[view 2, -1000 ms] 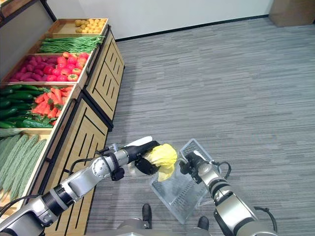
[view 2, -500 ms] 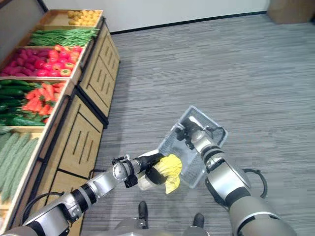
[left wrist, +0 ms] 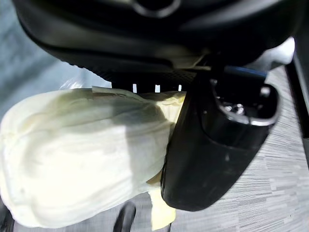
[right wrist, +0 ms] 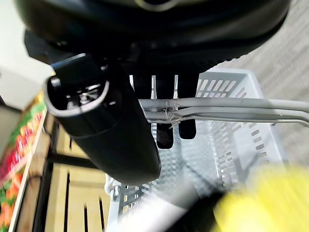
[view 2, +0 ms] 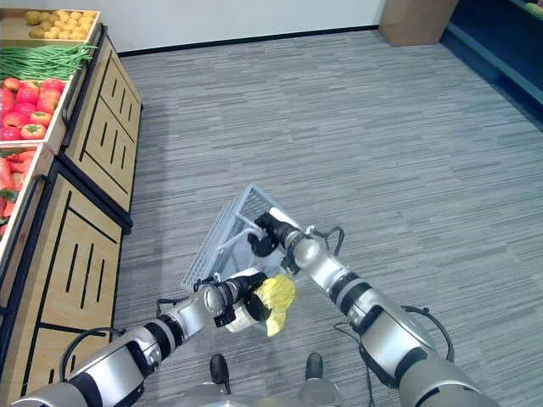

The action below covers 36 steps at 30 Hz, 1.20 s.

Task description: Get the vegetables into the basket

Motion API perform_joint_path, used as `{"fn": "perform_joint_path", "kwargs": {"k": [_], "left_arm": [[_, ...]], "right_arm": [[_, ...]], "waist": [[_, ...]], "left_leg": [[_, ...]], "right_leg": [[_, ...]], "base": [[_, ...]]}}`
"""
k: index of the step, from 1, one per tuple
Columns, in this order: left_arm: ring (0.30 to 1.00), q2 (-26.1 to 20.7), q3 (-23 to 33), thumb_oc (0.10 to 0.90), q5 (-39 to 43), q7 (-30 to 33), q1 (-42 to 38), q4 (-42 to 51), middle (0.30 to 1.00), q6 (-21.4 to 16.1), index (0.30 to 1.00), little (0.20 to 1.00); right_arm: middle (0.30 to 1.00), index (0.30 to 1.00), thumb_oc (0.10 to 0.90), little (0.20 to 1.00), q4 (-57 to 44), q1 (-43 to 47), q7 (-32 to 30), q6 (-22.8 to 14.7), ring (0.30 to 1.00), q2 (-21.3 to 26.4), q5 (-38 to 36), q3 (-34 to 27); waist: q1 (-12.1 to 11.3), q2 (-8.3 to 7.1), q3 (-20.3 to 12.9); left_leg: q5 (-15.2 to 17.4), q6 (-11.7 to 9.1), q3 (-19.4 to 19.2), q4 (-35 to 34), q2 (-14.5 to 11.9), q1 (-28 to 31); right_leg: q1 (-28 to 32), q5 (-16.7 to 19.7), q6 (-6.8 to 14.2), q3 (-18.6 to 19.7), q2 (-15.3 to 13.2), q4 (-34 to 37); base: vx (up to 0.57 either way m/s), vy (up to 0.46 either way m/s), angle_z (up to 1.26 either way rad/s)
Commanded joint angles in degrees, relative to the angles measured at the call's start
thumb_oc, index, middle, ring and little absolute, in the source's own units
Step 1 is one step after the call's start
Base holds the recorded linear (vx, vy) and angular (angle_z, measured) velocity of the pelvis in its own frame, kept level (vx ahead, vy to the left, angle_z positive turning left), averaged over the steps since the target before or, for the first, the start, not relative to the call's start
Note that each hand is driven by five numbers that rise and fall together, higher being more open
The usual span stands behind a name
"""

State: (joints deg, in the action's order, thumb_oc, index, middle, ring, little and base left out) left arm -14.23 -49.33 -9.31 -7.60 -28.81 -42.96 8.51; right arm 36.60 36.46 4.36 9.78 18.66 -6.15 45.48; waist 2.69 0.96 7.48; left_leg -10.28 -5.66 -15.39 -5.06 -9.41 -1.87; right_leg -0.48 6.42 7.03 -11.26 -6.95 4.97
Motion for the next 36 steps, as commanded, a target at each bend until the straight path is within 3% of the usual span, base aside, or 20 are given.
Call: {"fn": "perform_joint_path", "kwargs": {"k": [1, 6, 8, 11, 12, 15, 17, 18, 19, 25, 28, 36], "left_arm": [[0.3, 1.5, -0.57, 0.4, -3.63, 1.88, -9.91, -0.63, 0.3, -4.22, 0.3, 0.3], [0.3, 0.73, -0.07, 0.4, -8.69, 1.16, -9.0, -1.6, 0.3, -4.19, 0.3, 0.3], [0.3, 1.29, 0.58, 0.4, -15.97, 0.77, -7.67, -8.14, 0.3, -4.62, 0.3, 0.3], [0.3, 1.88, 1.05, 0.4, -18.37, 0.99, -6.61, -10.57, 0.3, -5.52, 0.3, 0.3], [1.0, 2.17, 0.82, 0.9, -21.01, 0.62, -5.84, -12.1, 1.0, -6.0, 1.0, 1.0], [1.0, 2.52, 0.71, 0.9, -23.34, 0.43, -4.82, -14.0, 1.0, -6.27, 1.0, 1.0], [1.0, 3.03, 2.28, 0.9, -22.38, 1.42, -4.01, -15.19, 1.0, -6.27, 1.0, 1.0], [1.0, 0.3, 3.73, 0.9, -24.24, 3.39, -2.22, -13.78, 1.0, -6.64, 1.0, 1.0], [1.0, -2.83, 5.37, 0.9, -22.31, -0.07, 0.24, -10.61, 1.0, -7.86, 1.0, 1.0], [1.0, -7.32, 4.94, 0.9, -18.61, -2.37, 1.84, 2.58, 1.0, -8.22, 1.0, 1.0], [1.0, -9.55, 5.49, 0.9, -17.11, -2.52, 2.89, 6.98, 1.0, -8.18, 1.0, 1.0], [1.0, -9.4, 7.37, 0.9, -9.76, -1.41, 4.52, 12.2, 1.0, -6.81, 1.0, 1.0]], "right_arm": [[0.3, 0.3, 0.4, 0.3, -8.16, 6.27, 2.53, -6.07, 0.3, 1.61, -1.81, -1.93], [0.3, 0.3, 0.4, 0.3, -16.29, 2.82, 6.24, -6.4, 0.3, 5.05, -2.68, -2.03], [0.3, 0.3, 0.4, 0.3, -25.83, -2.25, 8.88, -7.31, 0.3, 8.21, -9.58, -4.08], [0.3, 0.3, 0.4, 0.3, -31.51, -5.24, 9.57, -8.18, 0.3, 9.77, -13.36, -5.93], [0.3, 0.3, 0.4, 0.3, -33.93, -7.03, 9.98, -8.58, 0.3, 10.49, -14.65, -6.72], [0.3, 0.3, 0.4, 0.3, -35.62, -8.41, 9.94, -8.89, 0.3, 11.09, -14.03, -7.69], [0.3, 0.3, 0.4, 0.3, -34.72, -11.96, 9.89, -8.24, 0.3, 9.78, -19.11, -8.91], [0.3, 0.3, 0.4, 0.3, -33.95, -15.15, 10.43, -6.77, 0.3, 9.88, -21.67, -10.44], [0.3, 0.3, 0.4, 0.3, -34.8, -15.97, 10.89, -7.3, 0.3, 10.52, -21.6, -11.69], [0.3, 0.3, 0.4, 0.3, -31.34, -19.27, 10.98, -6.92, 0.3, 10.29, -15.86, -12.01], [0.3, 0.3, 0.4, 0.3, -24.97, -21.65, 9.98, -6.08, 0.3, 8.33, -12.65, -12.87], [0.3, 0.3, 0.4, 0.3, -6.0, -25.63, 5.5, -4.37, 0.3, 1.51, -11.34, -15.34]], "waist": [[-1.34, -1.92, -1.28], [-0.89, -1.93, -1.32], [0.09, -2.18, -1.35], [0.77, -2.42, -1.39], [1.17, -2.47, -1.51], [1.39, -2.46, -1.92], [1.44, -2.23, -2.25], [0.66, -1.83, -2.56], [0.05, -1.64, -2.75], [-1.38, -0.71, -3.57], [-2.08, -0.09, -3.85], [-2.52, 1.3, -4.27]], "left_leg": [[5.38, -2.0, 1.24, 0.68, -0.25, 3.06], [5.51, -2.09, 1.07, 0.66, -0.25, 3.45], [5.62, -2.2, 0.7, 0.69, -0.36, 3.66], [5.69, -2.24, 0.18, 0.68, -0.36, 3.88], [5.77, -2.27, -0.2, 0.67, -0.37, 4.1], [5.93, -2.29, -0.65, 0.68, -0.53, 4.49], [5.95, -2.3, -0.59, 0.74, -0.58, 4.78], [5.98, -2.26, -0.39, 0.84, -0.52, 4.91], [6.02, -2.24, -0.21, 0.89, -0.44, 4.99], [6.48, -2.04, 1.26, 1.45, 0.02, 5.6], [6.95, -1.92, 1.98, 2.21, 0.33, 5.82], [7.54, -1.57, 2.72, 2.9, 1.1, 6.15]], "right_leg": [[1.28, -2.9, 2.76, 0.25, -1.0, -0.48], [1.51, -2.98, 2.95, 0.16, -1.12, -0.46], [1.61, -3.07, 3.05, 0.26, -1.16, -0.48], [1.45, -3.02, 3.11, 0.62, -1.02, -0.53], [1.37, -2.97, 3.15, 0.95, -0.97, -0.57], [1.42, -3.04, 3.14, 1.27, -0.96, -0.63], [1.86, -3.3, 3.05, 1.04, -1.05, -0.77], [2.39, -3.55, 2.93, 0.59, -1.23, -0.83], [2.76, -3.71, 2.88, 0.48, -1.29, -0.85], [4.66, -4.48, 2.81, -1.23, -1.94, -1.19], [5.72, -4.92, 2.75, -1.97, -2.28, -1.38], [6.85, -5.08, 2.73, -2.75, -3.06, -1.41]], "base": [[0.01, 0.011, -0.04], [0.0, 0.003, -0.01], [0.0, 0.0, 0.0], [0.0, 0.003, -0.07], [-0.01, 0.007, -0.13], [-0.01, -0.002, -0.23], [0.0, -0.004, -0.03], [0.0, 0.0, 0.0], [0.0, 0.0, 0.0], [0.02, 0.002, 0.13], [0.01, 0.004, 0.27], [0.0, 0.007, 0.09]]}}
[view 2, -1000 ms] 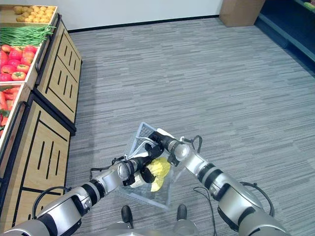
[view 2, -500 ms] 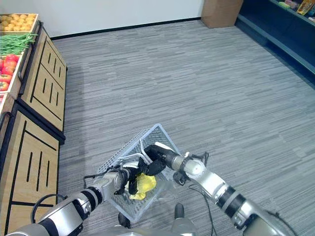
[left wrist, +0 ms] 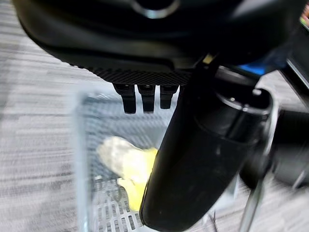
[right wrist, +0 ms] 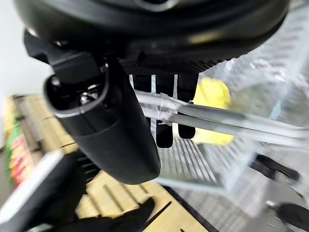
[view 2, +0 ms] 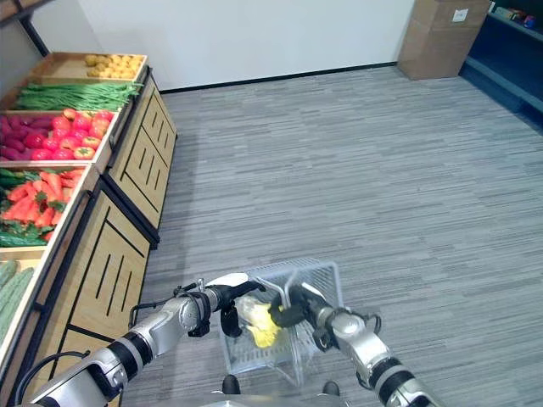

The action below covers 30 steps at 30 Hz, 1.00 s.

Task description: Get the vegetables into the basket

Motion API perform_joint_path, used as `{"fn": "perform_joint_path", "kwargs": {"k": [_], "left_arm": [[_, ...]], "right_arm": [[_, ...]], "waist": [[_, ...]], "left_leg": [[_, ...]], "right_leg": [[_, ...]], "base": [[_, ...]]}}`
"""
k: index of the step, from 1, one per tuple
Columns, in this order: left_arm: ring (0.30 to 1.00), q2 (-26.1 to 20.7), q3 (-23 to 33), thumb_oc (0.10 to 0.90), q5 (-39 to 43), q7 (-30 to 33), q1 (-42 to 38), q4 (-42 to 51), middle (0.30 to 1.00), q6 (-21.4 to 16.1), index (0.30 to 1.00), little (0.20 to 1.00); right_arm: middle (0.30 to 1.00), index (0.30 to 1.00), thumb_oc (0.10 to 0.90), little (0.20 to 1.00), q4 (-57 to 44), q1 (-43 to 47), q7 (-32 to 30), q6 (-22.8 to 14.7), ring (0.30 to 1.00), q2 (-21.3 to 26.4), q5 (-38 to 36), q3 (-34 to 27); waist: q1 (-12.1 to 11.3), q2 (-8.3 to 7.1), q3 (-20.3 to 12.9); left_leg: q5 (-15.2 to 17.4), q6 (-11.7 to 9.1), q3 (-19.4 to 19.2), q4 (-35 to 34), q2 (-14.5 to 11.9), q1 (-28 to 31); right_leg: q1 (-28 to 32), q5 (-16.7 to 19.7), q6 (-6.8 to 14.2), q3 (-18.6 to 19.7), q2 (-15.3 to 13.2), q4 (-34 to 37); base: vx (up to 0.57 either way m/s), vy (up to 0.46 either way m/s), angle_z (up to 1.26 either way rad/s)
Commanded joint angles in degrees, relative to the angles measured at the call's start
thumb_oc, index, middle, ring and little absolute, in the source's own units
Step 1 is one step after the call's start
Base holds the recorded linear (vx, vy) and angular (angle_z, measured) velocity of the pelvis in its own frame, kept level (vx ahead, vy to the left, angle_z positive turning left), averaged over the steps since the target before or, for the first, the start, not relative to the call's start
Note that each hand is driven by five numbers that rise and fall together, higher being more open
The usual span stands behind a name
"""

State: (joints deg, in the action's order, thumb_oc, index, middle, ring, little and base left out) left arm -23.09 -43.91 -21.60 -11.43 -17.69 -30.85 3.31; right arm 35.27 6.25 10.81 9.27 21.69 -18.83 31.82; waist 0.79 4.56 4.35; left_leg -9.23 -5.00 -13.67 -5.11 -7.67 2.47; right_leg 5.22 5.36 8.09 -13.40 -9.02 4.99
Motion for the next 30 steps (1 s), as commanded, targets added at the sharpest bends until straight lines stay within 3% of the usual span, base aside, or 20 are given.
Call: {"fn": "perform_joint_path", "kwargs": {"k": [1, 3, 6, 7, 10, 13, 14, 17, 19, 20, 24, 30], "left_arm": [[1.0, -0.83, 2.31, 0.9, 3.85, 2.23, -5.56, 0.69, 1.0, -1.15, 1.0, 1.0], [1.0, -2.37, 4.88, 0.9, 6.97, 2.44, -2.89, 2.21, 1.0, -0.84, 1.0, 1.0], [1.0, -1.63, 3.8, 0.9, 4.52, 4.83, -8.73, -0.34, 1.0, 0.85, 1.0, 1.0], [1.0, 0.94, 3.51, 0.9, 5.27, 5.48, -9.47, -1.81, 1.0, 1.0, 1.0, 1.0], [1.0, -0.01, 10.54, 0.9, 5.61, 7.57, 0.67, -8.52, 1.0, -0.09, 1.0, 1.0], [1.0, 0.01, 12.35, 0.9, 6.61, 7.81, 2.65, -10.73, 1.0, -0.36, 1.0, 1.0], [1.0, 0.01, 13.74, 0.9, 6.88, 8.33, 3.82, -13.08, 1.0, -0.37, 1.0, 1.0], [1.0, 5.35, 21.25, 0.9, 11.54, 12.98, 6.36, -33.31, 1.0, 0.07, 1.0, 1.0], [1.0, 6.07, 23.27, 0.9, 12.9, 14.43, 6.73, -36.36, 1.0, 0.35, 1.0, 1.0], [1.0, 7.45, 28.66, 0.9, 16.23, 17.22, 8.86, -42.13, 1.0, 1.18, 1.0, 1.0], [1.0, 8.56, 32.87, 0.9, 20.17, 18.02, 11.38, -45.14, 1.0, 1.57, 1.0, 1.0], [1.0, 8.6, 32.74, 0.9, 19.3, 17.77, 12.61, -44.86, 1.0, 1.22, 1.0, 1.0]], "right_arm": [[0.3, 0.3, 0.4, 0.3, -1.33, 4.56, -1.88, -3.76, 0.3, -2.61, 2.32, -2.67], [0.3, 0.3, 0.4, 0.3, 1.25, 3.54, -3.36, -3.84, 0.3, -2.77, 1.85, -5.45], [0.3, 0.3, 0.4, 0.3, 4.27, 4.65, -3.41, -3.24, 0.3, -2.67, 4.3, -3.72], [0.3, 0.3, 0.4, 0.3, 4.86, 4.47, -4.99, -4.34, 0.3, -2.88, 4.61, -4.96], [0.3, 0.3, 0.4, 0.3, 14.22, 1.04, -7.67, -5.16, 0.3, -1.09, 5.45, -13.19], [0.3, 0.3, 0.4, 0.3, 16.62, -0.41, -7.96, -5.61, 0.3, -0.66, 5.08, -15.63], [0.3, 0.3, 0.4, 0.3, 18.94, -1.39, -8.5, -5.78, 0.3, -0.3, 5.65, -17.04], [0.3, 0.3, 0.4, 0.3, 32.67, -2.52, -10.57, -7.21, 0.3, -1.55, 6.82, -20.98], [0.3, 0.3, 0.4, 0.3, 34.03, -2.8, -11.04, -7.43, 0.3, -1.81, 7.79, -21.04], [0.3, 0.3, 0.4, 0.3, 36.62, -3.93, -12.54, -7.74, 0.3, -2.91, 7.9, -22.26], [0.3, 0.3, 0.4, 0.3, 38.78, -5.43, -13.24, -7.89, 0.3, -4.09, 6.59, -23.7], [0.3, 0.3, 0.4, 0.3, 40.07, -6.31, -13.19, -7.63, 0.3, -4.73, 7.94, -23.23]], "waist": [[-0.66, -2.05, -1.23], [-0.87, -1.71, -1.25], [-0.12, -1.55, -1.45], [0.29, -1.6, -1.25], [-0.08, -2.09, -0.42], [-0.04, -2.26, -0.3], [0.01, -2.46, -0.19], [0.16, -3.46, 0.28], [0.13, -3.71, 0.26], [0.29, -4.22, 0.49], [0.31, -4.62, 0.72], [0.14, -4.93, 0.83]], "left_leg": [[6.62, -2.16, 0.96, 3.11, -0.56, 1.87], [6.75, -2.1, 0.95, 3.23, -0.39, 1.92], [6.82, -2.14, 0.88, 3.39, -0.28, 1.97], [6.92, -2.04, 0.94, 3.43, -0.12, 1.91], [6.82, -1.94, 1.1, 3.61, 0.09, 1.38], [6.67, -1.9, 1.13, 3.42, 0.06, 1.27], [6.56, -1.88, 1.09, 3.25, 0.05, 1.21], [5.65, -1.85, 1.02, 1.71, -0.16, 1.19], [5.43, -1.91, 1.02, 1.49, -0.22, 1.04], [5.28, -2.01, 0.95, 1.12, -0.43, 1.12], [5.08, -2.04, 0.88, 0.66, -0.49, 0.97], [5.16, -1.97, 0.91, 0.43, -0.45, 0.86]], "right_leg": [[1.24, -3.97, 1.69, -0.6, -1.15, -1.42], [1.33, -3.85, 1.73, -0.67, -1.32, -1.4], [1.27, -3.77, 1.78, -0.56, -1.4, -1.38], [1.15, -3.75, 1.78, -0.43, -1.47, -1.43], [0.8, -3.43, 1.86, -0.56, -1.67, -1.37], [0.52, -3.31, 1.89, -0.53, -1.66, -1.41], [0.29, -3.2, 1.92, -0.46, -1.64, -1.41], [-0.63, -3.06, 1.71, 0.15, -1.1, -1.45], [-0.78, -3.06, 1.67, 0.15, -1.0, -1.38], [-0.7, -3.06, 1.49, 0.09, -0.7, -1.09], [-0.96, -3.01, 1.51, 0.09, -0.51, -0.88], [-1.08, -3.0, 1.61, 0.03, -0.56, -0.77]], "base": [[0.0, 0.0, 0.0], [0.0, 0.0, 0.0], [0.01, 0.005, -0.01], [0.0, 0.0, 0.0], [-0.01, 0.0, -0.01], [-0.01, -0.001, 0.01], [-0.02, -0.005, 0.03], [-0.02, -0.014, 0.01], [-0.01, -0.008, -0.02], [0.0, -0.031, 0.0], [0.0, -0.006, -0.04], [0.0, 0.0, 0.0]]}}
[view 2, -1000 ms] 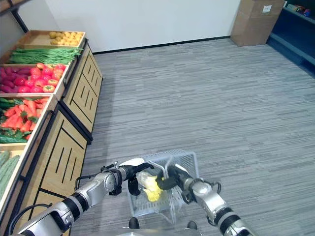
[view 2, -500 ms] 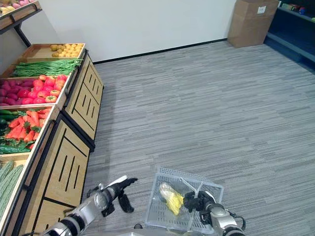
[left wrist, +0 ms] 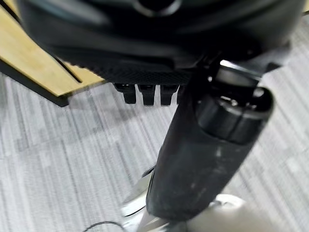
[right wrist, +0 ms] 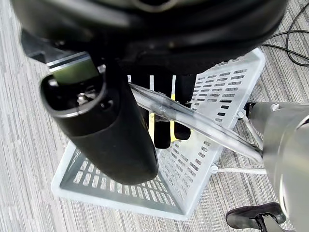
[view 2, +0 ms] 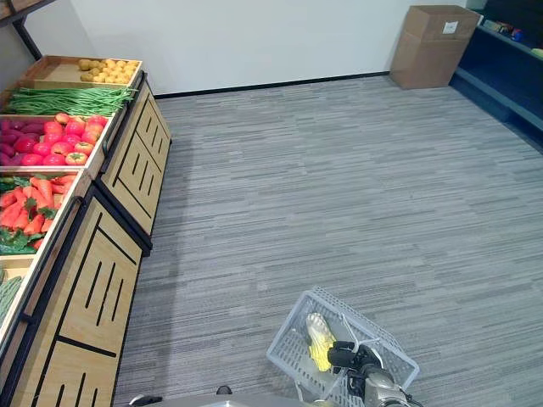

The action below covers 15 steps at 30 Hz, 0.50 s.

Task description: Get the vegetables into the basket

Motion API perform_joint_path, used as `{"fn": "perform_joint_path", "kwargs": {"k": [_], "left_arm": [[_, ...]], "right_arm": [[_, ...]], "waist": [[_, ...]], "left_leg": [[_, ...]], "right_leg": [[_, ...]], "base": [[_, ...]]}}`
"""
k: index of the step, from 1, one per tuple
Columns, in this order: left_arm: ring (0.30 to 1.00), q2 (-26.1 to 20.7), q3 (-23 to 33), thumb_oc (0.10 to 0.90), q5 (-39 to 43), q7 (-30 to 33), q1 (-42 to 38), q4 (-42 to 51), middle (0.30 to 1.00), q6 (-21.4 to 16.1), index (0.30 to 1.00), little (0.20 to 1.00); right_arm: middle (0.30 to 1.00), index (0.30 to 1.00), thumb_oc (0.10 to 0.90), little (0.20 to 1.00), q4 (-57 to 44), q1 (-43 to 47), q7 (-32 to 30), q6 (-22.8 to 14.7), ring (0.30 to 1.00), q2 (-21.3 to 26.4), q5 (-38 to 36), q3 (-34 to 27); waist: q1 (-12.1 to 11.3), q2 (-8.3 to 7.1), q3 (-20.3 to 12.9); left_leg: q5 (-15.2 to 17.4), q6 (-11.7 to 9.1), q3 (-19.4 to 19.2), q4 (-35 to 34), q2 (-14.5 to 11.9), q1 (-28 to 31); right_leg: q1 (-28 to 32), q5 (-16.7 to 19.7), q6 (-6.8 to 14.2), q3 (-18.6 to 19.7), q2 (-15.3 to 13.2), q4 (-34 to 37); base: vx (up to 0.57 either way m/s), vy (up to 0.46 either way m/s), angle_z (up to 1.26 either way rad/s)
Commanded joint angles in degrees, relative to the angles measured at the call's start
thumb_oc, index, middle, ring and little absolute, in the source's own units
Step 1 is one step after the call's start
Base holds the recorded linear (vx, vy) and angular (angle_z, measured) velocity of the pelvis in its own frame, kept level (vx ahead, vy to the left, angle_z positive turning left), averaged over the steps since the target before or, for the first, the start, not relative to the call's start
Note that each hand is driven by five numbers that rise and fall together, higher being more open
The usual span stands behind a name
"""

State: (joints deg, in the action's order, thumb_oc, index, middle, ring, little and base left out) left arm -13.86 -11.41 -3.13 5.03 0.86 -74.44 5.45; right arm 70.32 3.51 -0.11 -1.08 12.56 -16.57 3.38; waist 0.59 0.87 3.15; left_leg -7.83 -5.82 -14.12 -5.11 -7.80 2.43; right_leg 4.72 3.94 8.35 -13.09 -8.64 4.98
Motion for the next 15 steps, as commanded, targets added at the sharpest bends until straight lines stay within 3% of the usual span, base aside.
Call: {"fn": "perform_joint_path", "kwargs": {"k": [1, 8, 15], "left_arm": [[1.0, -0.65, 0.15, 0.9, 1.2, 1.45, -5.9, -0.42, 1.0, -1.26, 1.0, 1.0], [1.0, -0.86, -0.65, 0.9, 1.54, 1.62, -6.63, 0.89, 1.0, -1.9, 1.0, 1.0], [1.0, -1.35, -0.7, 0.9, 1.56, 1.31, -7.39, 0.65, 1.0, -2.11, 1.0, 1.0]], "right_arm": [[0.3, 0.3, 0.4, 0.3, 4.99, -3.59, -2.34, 2.74, 0.3, 4.33, 5.74, 5.26], [0.3, 0.3, 0.4, 0.3, 4.14, -2.97, -2.34, 2.76, 0.3, 4.21, 7.13, 6.34], [0.3, 0.3, 0.4, 0.3, 3.58, -1.59, -1.95, 2.93, 0.3, 4.22, 7.41, 6.24]], "waist": [[0.29, -1.35, 2.14], [-0.1, -2.35, 2.88], [-1.01, -3.7, 4.09]], "left_leg": [[3.88, -1.08, 1.43, 0.52, -0.27, 0.83], [5.07, -0.38, 1.71, 1.82, 0.63, 0.28], [8.6, 1.72, 2.0, 6.36, 3.06, -2.22]], "right_leg": [[-0.6, -1.55, 1.4, -0.33, -1.05, -0.82], [-0.62, -1.69, 1.83, -0.46, -2.14, -1.7], [-2.29, -2.02, 3.05, 0.08, -5.27, -6.47]], "base": [[0.0, 0.0, 0.0], [0.02, 0.032, 0.01], [0.03, 0.103, 0.02]]}}
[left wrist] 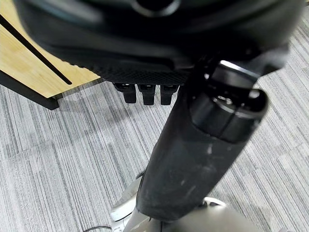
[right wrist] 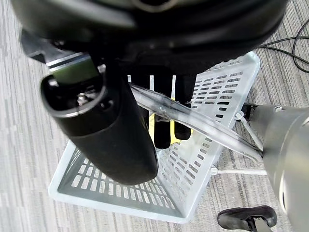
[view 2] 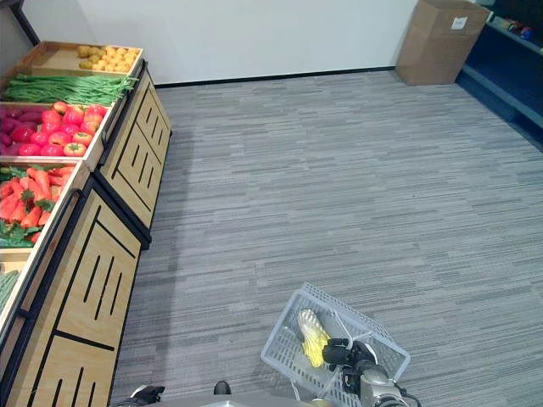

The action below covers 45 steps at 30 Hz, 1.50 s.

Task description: Get the vegetables into the basket

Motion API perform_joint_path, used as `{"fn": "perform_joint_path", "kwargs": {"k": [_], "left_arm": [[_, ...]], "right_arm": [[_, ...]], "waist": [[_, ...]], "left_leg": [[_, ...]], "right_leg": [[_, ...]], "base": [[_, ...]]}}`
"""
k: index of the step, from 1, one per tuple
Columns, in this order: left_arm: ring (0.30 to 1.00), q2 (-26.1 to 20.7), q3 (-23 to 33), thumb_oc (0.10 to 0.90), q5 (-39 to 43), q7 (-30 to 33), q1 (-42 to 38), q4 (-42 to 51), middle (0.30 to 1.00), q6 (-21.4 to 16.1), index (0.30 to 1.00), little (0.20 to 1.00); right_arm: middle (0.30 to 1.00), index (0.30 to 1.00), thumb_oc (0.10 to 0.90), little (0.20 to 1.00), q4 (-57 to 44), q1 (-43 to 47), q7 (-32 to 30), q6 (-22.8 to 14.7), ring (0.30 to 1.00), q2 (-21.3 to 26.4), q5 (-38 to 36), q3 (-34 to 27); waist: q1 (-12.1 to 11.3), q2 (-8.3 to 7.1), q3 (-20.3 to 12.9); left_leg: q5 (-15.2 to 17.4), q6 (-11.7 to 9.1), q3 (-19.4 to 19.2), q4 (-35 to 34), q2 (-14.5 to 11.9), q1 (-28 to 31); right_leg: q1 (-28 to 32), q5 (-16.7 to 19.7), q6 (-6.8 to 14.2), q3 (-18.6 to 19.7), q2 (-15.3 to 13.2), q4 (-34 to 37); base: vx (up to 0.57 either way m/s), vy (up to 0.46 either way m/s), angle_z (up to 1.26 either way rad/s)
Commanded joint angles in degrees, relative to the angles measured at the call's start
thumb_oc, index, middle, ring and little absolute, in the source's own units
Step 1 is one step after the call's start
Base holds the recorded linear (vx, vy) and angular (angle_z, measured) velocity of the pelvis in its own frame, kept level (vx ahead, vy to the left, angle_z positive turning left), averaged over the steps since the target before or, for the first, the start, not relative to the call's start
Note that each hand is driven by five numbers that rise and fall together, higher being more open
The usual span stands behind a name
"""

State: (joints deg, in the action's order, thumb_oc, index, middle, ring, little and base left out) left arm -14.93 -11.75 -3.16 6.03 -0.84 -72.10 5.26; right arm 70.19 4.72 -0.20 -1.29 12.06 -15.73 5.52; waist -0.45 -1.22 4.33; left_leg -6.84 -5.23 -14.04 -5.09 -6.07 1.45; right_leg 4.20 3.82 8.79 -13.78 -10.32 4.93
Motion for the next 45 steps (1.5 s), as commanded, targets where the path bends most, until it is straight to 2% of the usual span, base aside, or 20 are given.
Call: {"fn": "perform_joint_path", "kwargs": {"k": [1, 3, 6, 9, 11, 15, 17, 18, 21, 22, 24, 29, 32, 35, 36, 37, 38, 41, 43, 45], "left_arm": [[1.0, -0.29, -0.36, 0.9, 1.59, 0.3, -5.71, -1.69, 1.0, -1.92, 1.0, 1.0], [1.0, -0.47, -0.26, 0.9, 1.62, 0.13, -5.87, -1.77, 1.0, -2.02, 1.0, 1.0], [1.0, -0.81, -0.35, 0.9, 0.82, -0.34, -5.98, -1.71, 1.0, -1.94, 1.0, 1.0], [1.0, -1.09, -0.64, 0.9, 0.98, -0.42, -6.42, -1.11, 1.0, -1.92, 1.0, 1.0], [1.0, -1.22, -0.7, 0.9, 0.9, -0.5, -6.59, -1.18, 1.0, -2.01, 1.0, 1.0], [1.0, -1.82, -1.02, 0.9, 0.02, -0.47, -7.55, -1.9, 1.0, -2.18, 1.0, 1.0], [1.0, -1.81, -0.97, 0.9, -0.05, -0.41, -7.62, -2.08, 1.0, -2.3, 1.0, 1.0], [1.0, -1.27, -0.42, 0.9, 0.06, -0.24, -7.21, -2.73, 1.0, -2.52, 1.0, 1.0], [1.0, -0.44, -0.52, 0.9, 0.55, -0.31, -6.75, -3.0, 1.0, -2.64, 1.0, 1.0], [1.0, 0.53, -0.41, 0.9, 2.13, -0.29, -6.43, -3.11, 1.0, -2.77, 1.0, 1.0], [1.0, 1.7, -0.95, 0.9, 2.62, -0.21, -6.32, -2.88, 1.0, -2.76, 1.0, 1.0], [1.0, 2.33, -1.25, 0.9, 3.69, 0.34, -6.53, -2.79, 1.0, -2.77, 1.0, 1.0], [1.0, 2.3, -1.57, 0.9, 3.92, 0.1, -7.04, -2.09, 1.0, -2.76, 1.0, 1.0], [1.0, 2.0, -1.67, 0.9, 3.96, 0.05, -7.07, -1.88, 1.0, -2.51, 1.0, 1.0], [1.0, 1.93, -1.45, 0.9, 4.0, -0.05, -7.01, -2.15, 1.0, -2.37, 1.0, 1.0], [1.0, 1.93, -1.45, 0.9, 4.0, -0.05, -7.02, -2.15, 1.0, -2.37, 1.0, 1.0], [1.0, 2.13, -1.86, 0.9, 3.85, 0.05, -6.99, -2.35, 1.0, -2.47, 1.0, 1.0], [1.0, 1.9, -1.96, 0.9, 3.52, 0.06, -7.05, -2.37, 1.0, -2.5, 1.0, 1.0], [1.0, 1.69, -1.66, 0.9, 3.52, 0.06, -6.83, -2.53, 1.0, -2.5, 1.0, 1.0], [1.0, 1.46, -1.25, 0.9, 3.57, 0.17, -6.42, -3.19, 1.0, -2.84, 1.0, 1.0]], "right_arm": [[0.3, 0.3, 0.4, 0.3, 3.71, -2.78, -1.86, 3.15, 0.3, 4.71, 6.57, 4.09], [0.3, 0.3, 0.4, 0.3, 3.44, -2.17, -1.81, 3.31, 0.3, 4.86, 7.38, 4.06], [0.3, 0.3, 0.4, 0.3, 3.2, -1.67, -1.69, 3.46, 0.3, 5.24, 7.45, 3.66], [0.3, 0.3, 0.4, 0.3, 1.81, -1.44, -1.65, 2.95, 0.3, 5.63, 4.81, 2.68], [0.3, 0.3, 0.4, 0.3, 1.82, -1.4, -1.51, 2.93, 0.3, 5.69, 4.56, 2.76], [0.3, 0.3, 0.4, 0.3, 1.38, -1.66, -1.47, 2.75, 0.3, 5.16, 5.06, 3.86], [0.3, 0.3, 0.4, 0.3, 1.37, -1.83, -1.49, 2.81, 0.3, 4.99, 5.25, 3.99], [0.3, 0.3, 0.4, 0.3, 1.1, -2.64, -1.67, 2.74, 0.3, 4.37, 5.44, 3.87], [0.3, 0.3, 0.4, 0.3, 1.44, -3.7, -1.35, 2.27, 0.3, 4.48, 2.91, 3.02], [0.3, 0.3, 0.4, 0.3, 1.98, -3.78, -1.32, 2.01, 0.3, 5.12, 2.09, 2.79], [0.3, 0.3, 0.4, 0.3, 2.14, -3.57, -1.29, 2.05, 0.3, 6.18, 2.97, 3.42], [0.3, 0.3, 0.4, 0.3, 2.81, -3.67, -0.71, 2.35, 0.3, 6.99, 4.44, 4.84], [0.3, 0.3, 0.4, 0.3, 2.81, -3.83, -0.55, 2.44, 0.3, 7.55, 4.92, 5.39], [0.3, 0.3, 0.4, 0.3, 2.99, -4.36, -0.28, 2.73, 0.3, 7.91, 5.56, 5.73], [0.3, 0.3, 0.4, 0.3, 3.58, -4.2, -0.42, 3.07, 0.3, 8.31, 5.13, 5.11], [0.3, 0.3, 0.4, 0.3, 3.58, -4.2, -0.42, 3.07, 0.3, 8.31, 5.13, 5.1], [0.3, 0.3, 0.4, 0.3, 3.3, -4.36, -0.87, 2.76, 0.3, 8.4, 5.46, 5.03], [0.3, 0.3, 0.4, 0.3, 3.14, -4.38, -0.92, 2.57, 0.3, 8.14, 5.63, 4.98], [0.3, 0.3, 0.4, 0.3, 3.25, -4.14, -0.79, 2.56, 0.3, 7.5, 5.54, 5.07], [0.3, 0.3, 0.4, 0.3, 3.35, -4.17, -0.63, 2.45, 0.3, 6.31, 5.61, 5.25]], "waist": [[-0.01, -1.64, 2.9], [-0.37, -1.98, 3.61], [-0.49, -2.36, 4.36], [0.76, -0.98, 5.4], [1.36, -0.71, 5.42], [4.28, -1.35, 6.0], [4.72, -1.36, 6.15], [5.72, -1.54, 5.75], [6.8, -1.01, 4.18], [7.13, 0.14, 3.35], [7.35, 1.78, 2.79], [7.13, 3.23, 2.54], [6.9, 2.54, 3.62], [6.23, 1.15, 4.91], [4.41, 0.0, 5.21], [4.38, -0.01, 5.25], [2.39, 0.4, 5.37], [1.24, 0.32, 5.55], [0.84, 0.0, 5.2], [0.31, -1.07, 4.39]], "left_leg": [[7.68, 1.17, 1.88, 6.44, 1.36, -1.31], [9.08, 2.38, 1.44, 7.5, 2.42, -1.7], [10.36, 3.61, 0.98, 7.72, 3.84, -0.99], [11.39, 4.83, 2.65, 7.67, 4.53, 0.54], [11.53, 4.71, 3.05, 6.95, 4.61, 1.49], [12.7, 3.0, 5.94, 4.18, 4.35, 5.95], [13.14, 2.68, 6.38, 3.91, 3.92, 7.01], [13.86, 1.82, 7.5, 2.84, 3.25, 10.03], [14.32, 1.15, 9.14, 2.67, 2.15, 12.02], [13.46, 0.36, 10.47, 3.63, 0.63, 11.68], [10.69, -0.84, 12.1, 5.06, -0.59, 10.54], [4.37, -3.17, 13.63, 9.11, -2.38, 8.09], [0.92, -3.93, 13.62, 16.07, -1.74, 4.55], [0.67, -3.31, 11.42, 19.42, -1.39, 0.95], [5.18, -1.61, 10.16, 11.9, -0.26, -3.43], [5.18, -1.61, 10.14, 11.88, -0.26, -3.36], [-0.19, -2.35, 10.62, 5.5, -2.19, -9.42], [-2.79, -2.85, 9.98, 3.66, -2.82, -11.09], [-0.86, -2.36, 9.53, 5.93, -2.32, -10.21], [2.01, -1.18, 9.97, 8.38, -0.3, -10.45]], "right_leg": [[-1.88, -1.95, 2.65, 0.82, -3.64, -6.55], [-3.74, -1.28, 3.5, 1.66, -5.06, -9.88], [-6.42, 3.01, 4.78, 3.04, -6.82, -14.83], [-11.3, 3.63, 3.86, 8.33, -4.41, -22.47], [-12.67, 2.76, 3.3, 9.03, -3.36, -21.57], [-17.78, 4.75, 3.95, 11.84, -1.53, -9.61], [-18.32, 5.62, 4.25, 11.67, -1.23, -7.7], [-20.39, 6.73, 4.68, 9.91, -0.63, -6.9], [-18.81, 5.4, 3.25, 11.38, 1.04, -8.92], [-18.11, 4.05, 2.04, 11.3, 2.58, -9.69], [-17.43, 2.5, 0.7, 9.38, 3.43, -10.78], [-14.92, -0.69, -2.04, 7.46, 5.78, -10.49], [-12.32, -1.98, -3.62, 6.78, 6.19, -9.55], [-9.41, -3.26, -4.44, 6.37, 5.8, -8.83], [-6.71, -4.01, -3.03, 6.83, 4.83, -7.03], [-6.67, -4.01, -3.02, 6.85, 4.83, -7.03], [-4.34, -5.63, -2.16, 7.66, 4.78, -6.51], [-2.1, -6.96, -1.86, 8.84, 4.84, -6.07], [-1.35, -7.73, -1.71, 9.89, 4.66, -6.31], [-0.11, -7.5, -0.32, 11.13, 2.28, -6.09]], "base": [[0.01, 0.05, 0.03], [0.05, 0.193, 0.03], [0.09, 0.208, -0.08], [0.18, 0.208, 0.0], [0.18, 0.03, 0.28], [0.29, -0.087, 0.39], [0.27, -0.112, 0.6], [0.32, -0.135, 0.69], [0.3, -0.183, 0.75], [0.28, -0.252, 0.87], [0.21, -0.279, 0.51], [0.13, -0.245, 0.21], [0.1, -0.206, 0.13], [0.14, -0.106, 0.13], [0.21, -0.024, 0.37], [0.39, 0.091, 0.24], [0.21, 0.093, 0.16], [0.24, 0.141, -0.09], [0.17, 0.141, -0.62], [0.16, 0.19, -0.66]]}}
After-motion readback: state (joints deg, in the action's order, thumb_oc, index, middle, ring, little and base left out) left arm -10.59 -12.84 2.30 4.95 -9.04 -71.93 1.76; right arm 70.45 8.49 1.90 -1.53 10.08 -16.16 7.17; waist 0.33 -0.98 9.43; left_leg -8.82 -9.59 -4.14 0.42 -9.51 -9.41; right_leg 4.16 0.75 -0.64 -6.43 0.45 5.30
